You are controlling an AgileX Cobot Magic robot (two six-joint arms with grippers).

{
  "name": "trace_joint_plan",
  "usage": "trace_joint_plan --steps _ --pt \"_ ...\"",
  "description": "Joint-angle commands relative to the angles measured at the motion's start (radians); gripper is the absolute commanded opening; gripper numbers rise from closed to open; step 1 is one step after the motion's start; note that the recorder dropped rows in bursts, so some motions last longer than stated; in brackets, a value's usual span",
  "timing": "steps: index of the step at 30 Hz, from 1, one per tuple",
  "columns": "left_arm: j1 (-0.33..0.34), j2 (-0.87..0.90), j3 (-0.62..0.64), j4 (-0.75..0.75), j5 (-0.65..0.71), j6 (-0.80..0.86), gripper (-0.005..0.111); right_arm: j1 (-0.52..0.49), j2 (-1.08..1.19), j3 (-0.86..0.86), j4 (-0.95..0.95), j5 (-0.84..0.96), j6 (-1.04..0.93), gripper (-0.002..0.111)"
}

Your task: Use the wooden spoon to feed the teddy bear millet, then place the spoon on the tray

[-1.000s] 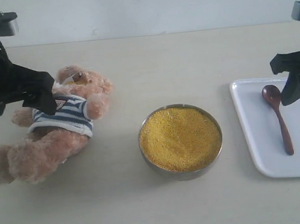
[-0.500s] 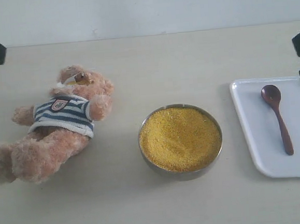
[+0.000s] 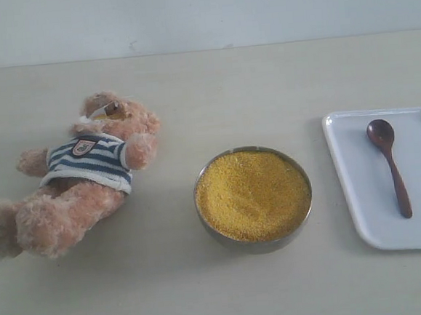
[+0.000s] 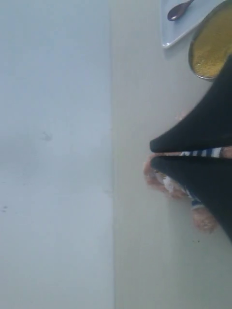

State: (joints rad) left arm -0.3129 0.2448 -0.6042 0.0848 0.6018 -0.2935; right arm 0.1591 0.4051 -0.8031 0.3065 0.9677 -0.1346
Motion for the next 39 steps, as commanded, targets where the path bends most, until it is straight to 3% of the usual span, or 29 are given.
trace_joint_plan --steps 1,7,19,22,25,29,39 --pt "0.003 -0.147 0.087 0.012 -0.032 -0.006 0.004 0.000 -0.078 0.121 0.040 -0.087 -0.032 0.000" --pt "0.003 -0.245 0.114 0.009 -0.019 -0.006 0.004 0.000 -0.099 0.152 0.064 -0.019 -0.011 0.000" --pt "0.003 -0.245 0.114 0.009 -0.023 -0.006 0.004 -0.005 -0.151 0.152 0.058 -0.027 -0.059 0.000" --pt "0.003 -0.245 0.114 0.009 -0.023 -0.006 0.004 -0.055 -0.228 0.164 -0.003 -0.161 -0.221 0.000" --pt "0.003 -0.245 0.114 0.009 -0.023 -0.006 0.004 -0.130 -0.317 0.239 -0.003 -0.386 -0.227 0.000" --pt "0.003 -0.245 0.114 0.009 -0.023 -0.006 0.004 -0.200 -0.392 0.399 0.013 -0.541 -0.187 0.000" --pt "0.003 -0.245 0.114 0.009 -0.023 -0.006 0.004 -0.219 -0.400 0.781 0.083 -0.785 -0.061 0.000"
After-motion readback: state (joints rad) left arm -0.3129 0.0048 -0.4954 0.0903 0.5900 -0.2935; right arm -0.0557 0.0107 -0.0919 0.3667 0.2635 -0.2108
